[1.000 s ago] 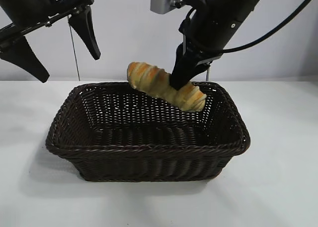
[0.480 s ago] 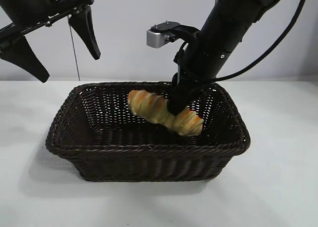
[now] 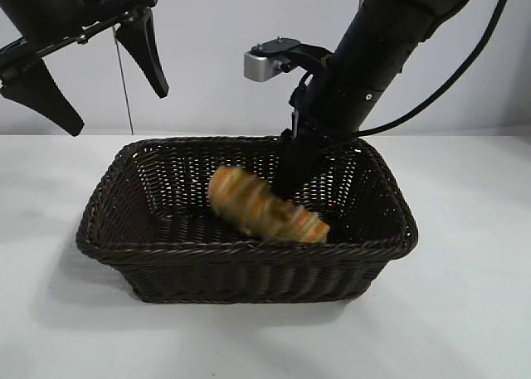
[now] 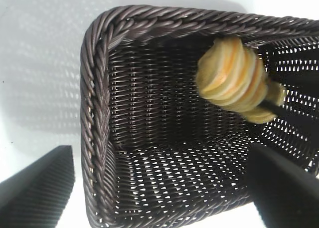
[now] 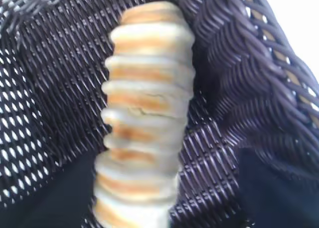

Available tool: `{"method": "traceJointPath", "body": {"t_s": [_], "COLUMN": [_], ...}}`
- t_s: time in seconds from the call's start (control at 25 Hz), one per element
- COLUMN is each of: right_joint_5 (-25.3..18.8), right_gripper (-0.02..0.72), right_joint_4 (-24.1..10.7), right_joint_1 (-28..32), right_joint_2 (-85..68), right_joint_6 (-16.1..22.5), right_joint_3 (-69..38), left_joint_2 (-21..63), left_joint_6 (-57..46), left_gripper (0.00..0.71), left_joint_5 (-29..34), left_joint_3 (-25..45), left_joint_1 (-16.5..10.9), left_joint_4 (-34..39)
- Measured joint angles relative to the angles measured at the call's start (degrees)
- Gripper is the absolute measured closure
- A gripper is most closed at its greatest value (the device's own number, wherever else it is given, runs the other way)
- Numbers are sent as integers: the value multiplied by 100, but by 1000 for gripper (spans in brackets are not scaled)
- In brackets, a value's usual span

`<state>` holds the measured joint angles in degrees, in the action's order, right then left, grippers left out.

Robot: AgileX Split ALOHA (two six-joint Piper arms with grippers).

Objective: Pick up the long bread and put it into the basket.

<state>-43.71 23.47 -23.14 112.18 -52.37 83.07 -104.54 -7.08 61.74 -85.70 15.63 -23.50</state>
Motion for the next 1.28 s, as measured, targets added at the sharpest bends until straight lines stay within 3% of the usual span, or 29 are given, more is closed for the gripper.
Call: {"method": "traceJointPath", "body": {"t_s": [0.08, 0.2, 0.4, 0.6, 0.72, 0.88, 1.28], "right_joint_5": [0, -103, -630, -1065, -1424, -1814, -1933], "right_gripper": [74, 72, 72, 71, 71, 71, 71], "right_joint_4": [-35, -231, -1002, -1649, -2008, -2284, -2305], "right_joint_1": [0, 0, 0, 0, 0, 0, 0], "right_joint_2": [-210, -494, -850, -1324, -1495, -1514, -1514], "right_joint_6": [426, 1447, 3615, 5108, 5697, 6155, 6763], "right_joint_3": [0, 0, 0, 0, 18, 26, 31], "left_joint_2": [0, 0, 0, 0, 0, 0, 0], "left_joint_6": [0, -2, -2, -2, -2, -2, -2], "left_gripper": [41, 41, 41, 41, 41, 41, 41], "left_joint_5": [-6, -6, -12, -19, -24, -24, -38], "left_joint_3": [0, 0, 0, 0, 0, 0, 0], "left_joint_1": [0, 0, 0, 0, 0, 0, 0], "left_joint_4": [0, 0, 0, 0, 5, 17, 28]}}
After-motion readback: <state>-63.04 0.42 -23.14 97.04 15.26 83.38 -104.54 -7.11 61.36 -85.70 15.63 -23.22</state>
